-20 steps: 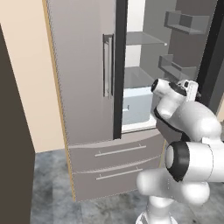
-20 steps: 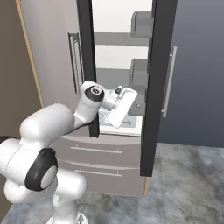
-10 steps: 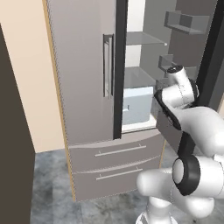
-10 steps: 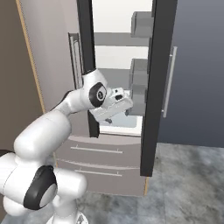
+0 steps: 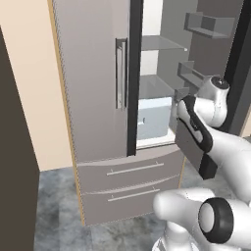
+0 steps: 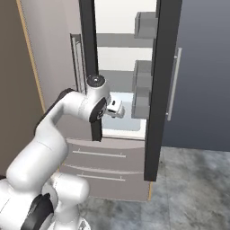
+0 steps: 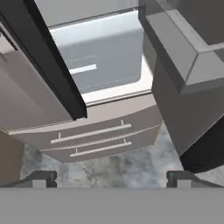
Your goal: Place one of the steaks on the plate and the other in the bowl. Then place the bowl in the fridge.
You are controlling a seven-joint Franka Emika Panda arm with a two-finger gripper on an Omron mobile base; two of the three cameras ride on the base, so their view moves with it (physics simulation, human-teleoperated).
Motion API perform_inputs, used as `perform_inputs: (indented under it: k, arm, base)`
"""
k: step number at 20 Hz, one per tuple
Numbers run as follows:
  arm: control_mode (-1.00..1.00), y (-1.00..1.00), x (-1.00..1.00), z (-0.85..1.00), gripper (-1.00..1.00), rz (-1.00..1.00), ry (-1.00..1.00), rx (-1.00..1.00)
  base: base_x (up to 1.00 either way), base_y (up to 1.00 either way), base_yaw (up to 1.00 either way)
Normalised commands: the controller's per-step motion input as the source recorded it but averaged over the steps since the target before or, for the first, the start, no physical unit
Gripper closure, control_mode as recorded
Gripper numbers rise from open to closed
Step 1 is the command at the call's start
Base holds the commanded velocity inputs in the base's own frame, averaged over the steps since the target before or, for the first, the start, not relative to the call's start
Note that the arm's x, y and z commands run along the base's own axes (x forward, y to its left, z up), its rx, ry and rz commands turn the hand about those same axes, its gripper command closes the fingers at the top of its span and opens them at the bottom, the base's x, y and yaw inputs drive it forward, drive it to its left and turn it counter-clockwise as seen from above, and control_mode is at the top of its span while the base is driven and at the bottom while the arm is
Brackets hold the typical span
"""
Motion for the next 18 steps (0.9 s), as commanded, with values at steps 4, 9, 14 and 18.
perform_inputs:
  k: [4,9,14,18]
  arm:
    - [-1.00,0.96,0.21,0.25,-1.00,-0.07,-0.30,-0.16]
    - [-1.00,0.84,0.42,0.95,-1.00,0.00,-0.04,-0.13]
    - [-1.00,0.61,0.58,0.46,-1.00,0.00,0.00,0.06]
    - [-1.00,0.04,0.11,-0.04,-1.00,0.00,-0.09,0.20]
  base:
    - [0.00,0.00,0.00]
    - [0.00,0.00,0.00]
    - [0.00,0.00,0.00]
    - [0.00,0.00,0.00]
